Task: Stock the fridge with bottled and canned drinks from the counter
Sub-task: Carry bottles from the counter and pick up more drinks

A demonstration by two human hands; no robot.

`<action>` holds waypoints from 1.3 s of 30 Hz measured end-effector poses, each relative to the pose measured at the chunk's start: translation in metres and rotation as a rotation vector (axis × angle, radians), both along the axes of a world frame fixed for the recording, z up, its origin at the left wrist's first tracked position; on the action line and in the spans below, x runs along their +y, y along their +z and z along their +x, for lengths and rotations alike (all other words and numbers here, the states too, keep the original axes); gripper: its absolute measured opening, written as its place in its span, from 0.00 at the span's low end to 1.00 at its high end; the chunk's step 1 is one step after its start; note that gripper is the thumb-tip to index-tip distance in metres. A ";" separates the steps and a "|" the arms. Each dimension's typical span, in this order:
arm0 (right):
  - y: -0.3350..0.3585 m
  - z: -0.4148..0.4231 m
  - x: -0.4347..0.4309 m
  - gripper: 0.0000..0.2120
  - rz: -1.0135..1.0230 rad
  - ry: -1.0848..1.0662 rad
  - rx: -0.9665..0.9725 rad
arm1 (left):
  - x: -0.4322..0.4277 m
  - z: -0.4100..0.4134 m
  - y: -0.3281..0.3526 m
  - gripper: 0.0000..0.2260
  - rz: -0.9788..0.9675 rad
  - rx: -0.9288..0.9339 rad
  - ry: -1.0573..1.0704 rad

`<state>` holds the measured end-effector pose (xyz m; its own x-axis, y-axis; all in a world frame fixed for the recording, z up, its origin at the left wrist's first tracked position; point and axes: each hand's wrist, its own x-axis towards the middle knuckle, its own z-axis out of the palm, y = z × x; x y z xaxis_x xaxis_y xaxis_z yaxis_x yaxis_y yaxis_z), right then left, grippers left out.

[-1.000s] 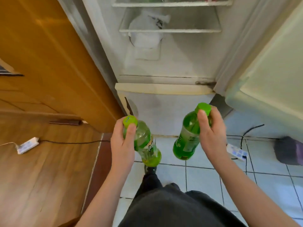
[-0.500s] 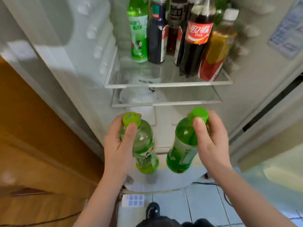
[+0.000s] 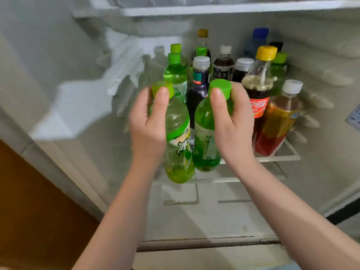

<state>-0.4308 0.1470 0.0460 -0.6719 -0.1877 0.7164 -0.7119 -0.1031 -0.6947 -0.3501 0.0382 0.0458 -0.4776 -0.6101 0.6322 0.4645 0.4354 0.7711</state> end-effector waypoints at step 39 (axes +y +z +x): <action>-0.085 -0.050 -0.034 0.37 0.392 -0.036 -0.262 | -0.046 -0.068 -0.101 0.30 -0.057 -0.504 -0.044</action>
<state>-0.4804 0.1126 -0.0386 -0.8318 -0.3831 0.4017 -0.5056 0.2244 -0.8330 -0.4179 -0.0075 -0.0555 -0.7565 -0.5532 0.3487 0.0603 0.4720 0.8796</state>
